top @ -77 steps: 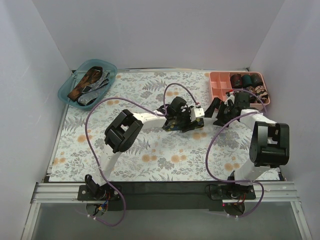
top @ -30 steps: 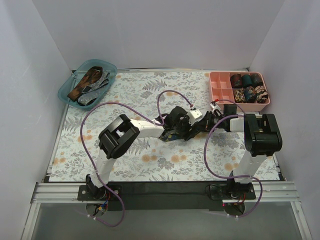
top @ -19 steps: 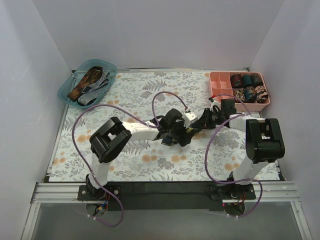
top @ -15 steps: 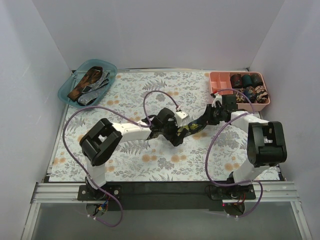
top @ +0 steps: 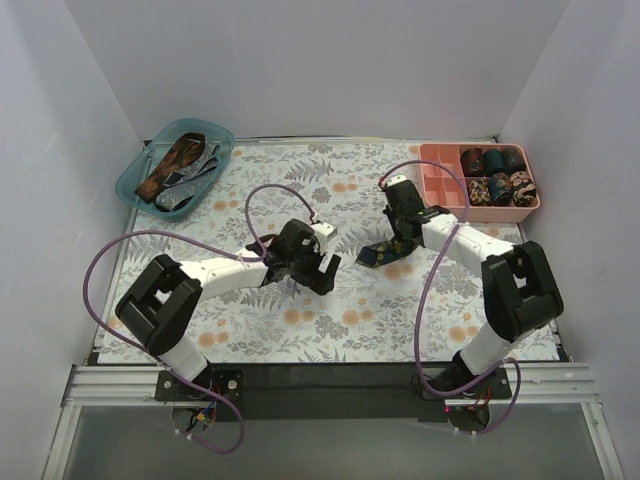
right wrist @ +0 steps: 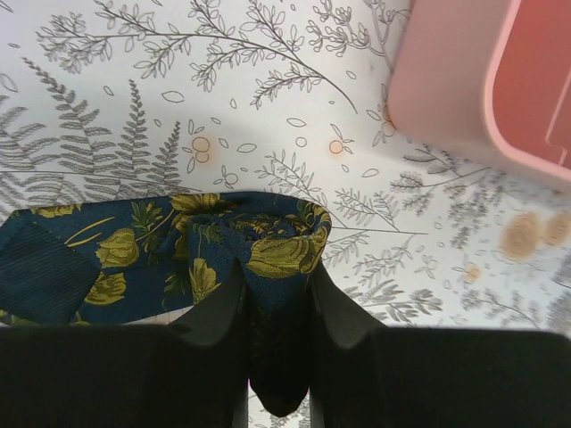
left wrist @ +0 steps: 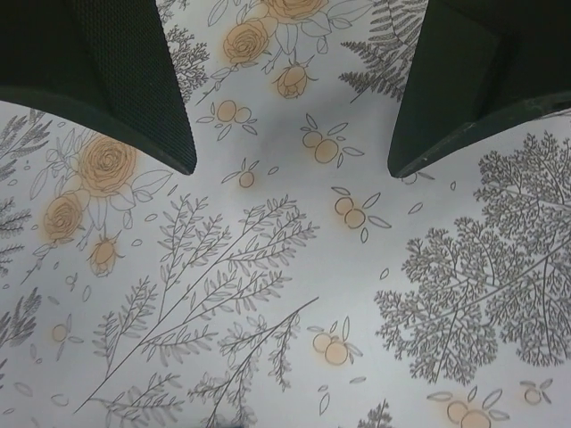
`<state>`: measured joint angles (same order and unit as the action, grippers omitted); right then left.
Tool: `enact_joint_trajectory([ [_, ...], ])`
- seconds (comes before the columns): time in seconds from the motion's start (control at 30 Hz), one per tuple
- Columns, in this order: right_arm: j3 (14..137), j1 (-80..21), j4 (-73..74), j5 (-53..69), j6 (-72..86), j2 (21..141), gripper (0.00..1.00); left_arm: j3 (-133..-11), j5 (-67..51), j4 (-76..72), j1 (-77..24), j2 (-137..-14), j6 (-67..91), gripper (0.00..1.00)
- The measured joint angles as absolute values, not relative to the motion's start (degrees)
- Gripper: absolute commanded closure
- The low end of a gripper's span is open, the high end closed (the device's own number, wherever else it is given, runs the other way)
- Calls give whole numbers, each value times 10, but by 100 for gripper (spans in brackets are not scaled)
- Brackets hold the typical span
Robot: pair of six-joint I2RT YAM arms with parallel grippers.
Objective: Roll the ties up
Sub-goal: Roll the tie
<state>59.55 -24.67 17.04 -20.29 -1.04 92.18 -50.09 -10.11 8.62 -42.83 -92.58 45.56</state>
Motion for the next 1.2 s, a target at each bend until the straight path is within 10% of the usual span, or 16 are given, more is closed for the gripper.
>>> enact_joint_trajectory([
  [0.4,651,-433,204,-465,-61,1040,92,-462,-48,112,-425,-858,479,19],
  [1.2,682,-466,254,-257,-7,1015,39,-426,-25,119,-425,-816,498,17],
])
